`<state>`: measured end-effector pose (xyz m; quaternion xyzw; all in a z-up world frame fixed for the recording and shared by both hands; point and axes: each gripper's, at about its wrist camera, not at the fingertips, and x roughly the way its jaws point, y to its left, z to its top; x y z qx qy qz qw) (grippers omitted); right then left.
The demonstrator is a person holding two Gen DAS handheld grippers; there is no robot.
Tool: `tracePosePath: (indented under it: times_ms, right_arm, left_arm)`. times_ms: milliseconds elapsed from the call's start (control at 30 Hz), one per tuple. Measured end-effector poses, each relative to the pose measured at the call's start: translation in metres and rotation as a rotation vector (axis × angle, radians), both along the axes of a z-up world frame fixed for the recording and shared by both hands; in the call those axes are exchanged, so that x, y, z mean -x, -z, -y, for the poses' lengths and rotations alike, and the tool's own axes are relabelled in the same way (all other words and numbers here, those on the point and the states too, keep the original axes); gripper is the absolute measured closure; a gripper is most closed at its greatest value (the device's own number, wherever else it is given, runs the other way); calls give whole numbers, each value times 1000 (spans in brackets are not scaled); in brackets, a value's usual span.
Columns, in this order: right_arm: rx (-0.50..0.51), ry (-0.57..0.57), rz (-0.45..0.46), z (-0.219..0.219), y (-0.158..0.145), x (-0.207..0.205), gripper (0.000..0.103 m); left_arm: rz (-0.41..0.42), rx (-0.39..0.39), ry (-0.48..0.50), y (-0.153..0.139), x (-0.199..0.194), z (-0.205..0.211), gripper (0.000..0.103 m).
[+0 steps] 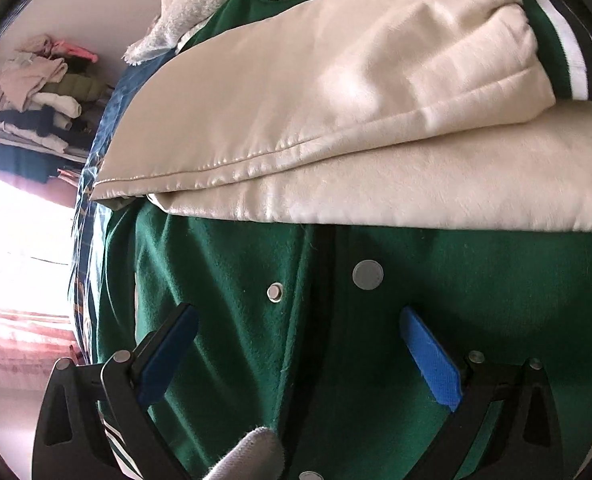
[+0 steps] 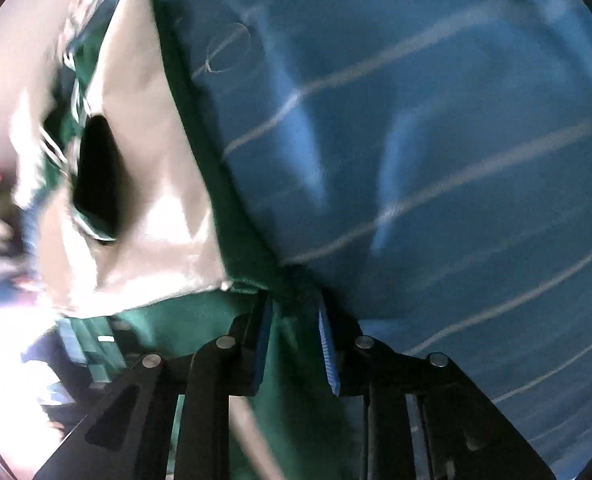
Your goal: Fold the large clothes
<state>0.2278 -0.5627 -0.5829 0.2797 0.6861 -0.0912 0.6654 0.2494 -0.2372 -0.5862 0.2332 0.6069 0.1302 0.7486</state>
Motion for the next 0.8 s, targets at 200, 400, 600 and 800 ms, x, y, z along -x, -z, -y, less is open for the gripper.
tracePosePath:
  times_ms: [200, 400, 600, 800]
  right_arm:
    - [73, 23, 3, -14, -55, -16, 66]
    - [-134, 59, 209, -40, -86, -63, 26]
    - [-153, -2, 50, -84, -4, -122, 74]
    - [108, -42, 174, -84, -58, -118, 92]
  left_arm:
    - [0, 125, -90, -28, 2, -28, 0]
    - [105, 121, -212, -76, -6, -93, 0]
    - [165, 25, -303, -83, -44, -157, 0]
    - [239, -13, -391, -96, -80, -212, 0]
